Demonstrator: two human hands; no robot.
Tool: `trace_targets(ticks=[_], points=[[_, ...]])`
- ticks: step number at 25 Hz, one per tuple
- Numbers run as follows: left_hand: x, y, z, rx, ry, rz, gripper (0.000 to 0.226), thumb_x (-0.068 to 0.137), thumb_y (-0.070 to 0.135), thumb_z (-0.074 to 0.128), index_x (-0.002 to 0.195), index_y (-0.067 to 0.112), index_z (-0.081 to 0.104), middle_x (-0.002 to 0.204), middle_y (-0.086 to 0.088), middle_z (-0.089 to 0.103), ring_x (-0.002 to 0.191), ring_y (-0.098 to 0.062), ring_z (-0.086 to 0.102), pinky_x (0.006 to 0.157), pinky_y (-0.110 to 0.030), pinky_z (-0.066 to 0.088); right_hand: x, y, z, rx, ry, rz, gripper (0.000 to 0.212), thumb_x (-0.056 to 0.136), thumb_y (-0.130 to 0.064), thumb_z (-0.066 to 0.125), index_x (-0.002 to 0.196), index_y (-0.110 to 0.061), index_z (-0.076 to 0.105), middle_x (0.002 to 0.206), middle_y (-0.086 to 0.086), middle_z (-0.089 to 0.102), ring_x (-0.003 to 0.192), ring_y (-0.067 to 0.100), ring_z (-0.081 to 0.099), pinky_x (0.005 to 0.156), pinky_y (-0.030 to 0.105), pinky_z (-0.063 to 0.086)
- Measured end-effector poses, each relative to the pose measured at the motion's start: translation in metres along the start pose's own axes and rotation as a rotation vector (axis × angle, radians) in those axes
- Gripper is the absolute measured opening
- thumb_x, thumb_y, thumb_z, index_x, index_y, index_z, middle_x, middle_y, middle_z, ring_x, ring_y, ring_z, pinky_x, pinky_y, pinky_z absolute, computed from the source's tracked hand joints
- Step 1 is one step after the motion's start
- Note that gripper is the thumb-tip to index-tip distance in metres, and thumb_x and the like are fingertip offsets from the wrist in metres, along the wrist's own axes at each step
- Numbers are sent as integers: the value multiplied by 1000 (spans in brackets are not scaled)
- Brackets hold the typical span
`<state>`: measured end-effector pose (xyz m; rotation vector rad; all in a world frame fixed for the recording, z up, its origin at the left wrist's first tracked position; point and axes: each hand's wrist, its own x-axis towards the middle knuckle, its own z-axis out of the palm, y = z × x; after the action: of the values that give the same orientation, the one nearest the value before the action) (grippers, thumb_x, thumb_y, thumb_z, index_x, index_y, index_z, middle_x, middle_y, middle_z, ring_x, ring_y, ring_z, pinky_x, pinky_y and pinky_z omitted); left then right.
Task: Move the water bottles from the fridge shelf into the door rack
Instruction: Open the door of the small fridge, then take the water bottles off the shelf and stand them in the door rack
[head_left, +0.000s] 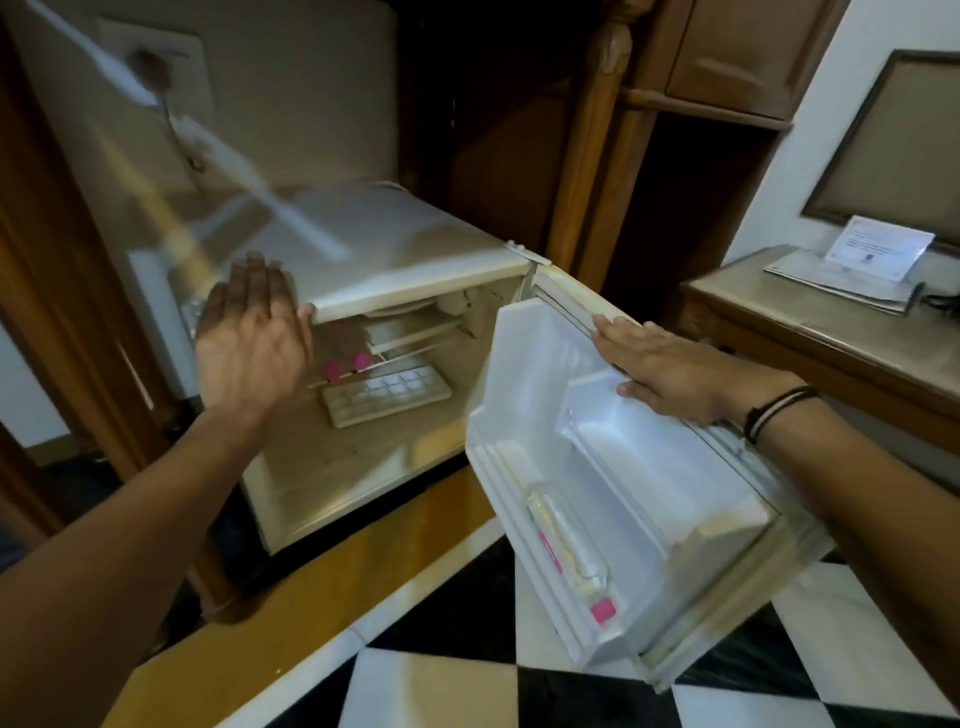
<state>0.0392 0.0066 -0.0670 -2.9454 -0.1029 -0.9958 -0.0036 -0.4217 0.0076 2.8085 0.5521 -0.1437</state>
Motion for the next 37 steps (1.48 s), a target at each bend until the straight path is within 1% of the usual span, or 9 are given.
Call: trace_targets(ticks=[3,5,7,9,12,18,22,28,37], points=[[-3,1,-4,-7,32,10,63,120,35,37,161,-12,48,168,-36,46,158,-50,48,129,-60,37,-5,-13,-7,-52,19,84,70,106,-34,41,161,-17,2,168,4,-9,155,19,-4,126,37,6],[-3,2,-3,-15,51,4,64,120,36,34,162,-11,47,169,-35,45,159,-50,46,130,-60,35,-3,-53,-10,-109,191,138,68,104,-36,45,160,-14,13,167,13,8,153,29,15,121,43,25],[-6,2,-1,-11,67,-8,65,121,37,33,163,-11,45,170,-35,44,160,-50,45,131,-59,34,3,-111,0,-50,345,100,56,100,-25,52,151,-12,33,148,17,42,130,37,48,93,44,48],[-6,2,-1,-17,80,1,66,121,38,31,162,-12,46,169,-36,45,159,-50,46,130,-60,35,4,-154,35,41,244,53,39,95,-11,52,134,-10,48,122,14,57,104,35,61,71,37,43],[-7,-2,-4,-23,74,17,68,120,39,28,163,-11,46,169,-36,46,159,-50,46,129,-61,37,-3,-150,101,70,-143,198,29,93,-2,49,120,-7,61,116,13,65,105,32,66,78,36,49],[-9,0,-2,-24,71,-5,68,120,40,28,164,-8,46,170,-32,46,160,-47,45,131,-60,33,-7,-110,188,248,-391,503,53,79,-24,75,123,-10,51,113,9,66,101,28,68,82,35,54],[-10,1,-2,-18,71,-8,70,120,43,25,163,-8,46,169,-32,47,158,-48,47,129,-61,35,-8,-104,202,341,-272,554,43,90,-15,59,127,-9,38,117,15,63,106,32,65,86,38,52],[-10,-3,-1,34,76,47,68,121,39,26,166,-10,40,172,-35,41,160,-49,43,130,-61,33,28,-112,116,64,-81,314,15,97,-9,46,96,-9,61,113,12,68,103,28,67,77,33,51],[18,-20,-14,181,-133,163,76,119,48,13,172,-3,34,177,-27,36,166,-39,40,132,-52,37,132,-103,63,183,225,385,25,97,-6,53,121,-2,54,121,21,59,110,39,60,90,43,48]])
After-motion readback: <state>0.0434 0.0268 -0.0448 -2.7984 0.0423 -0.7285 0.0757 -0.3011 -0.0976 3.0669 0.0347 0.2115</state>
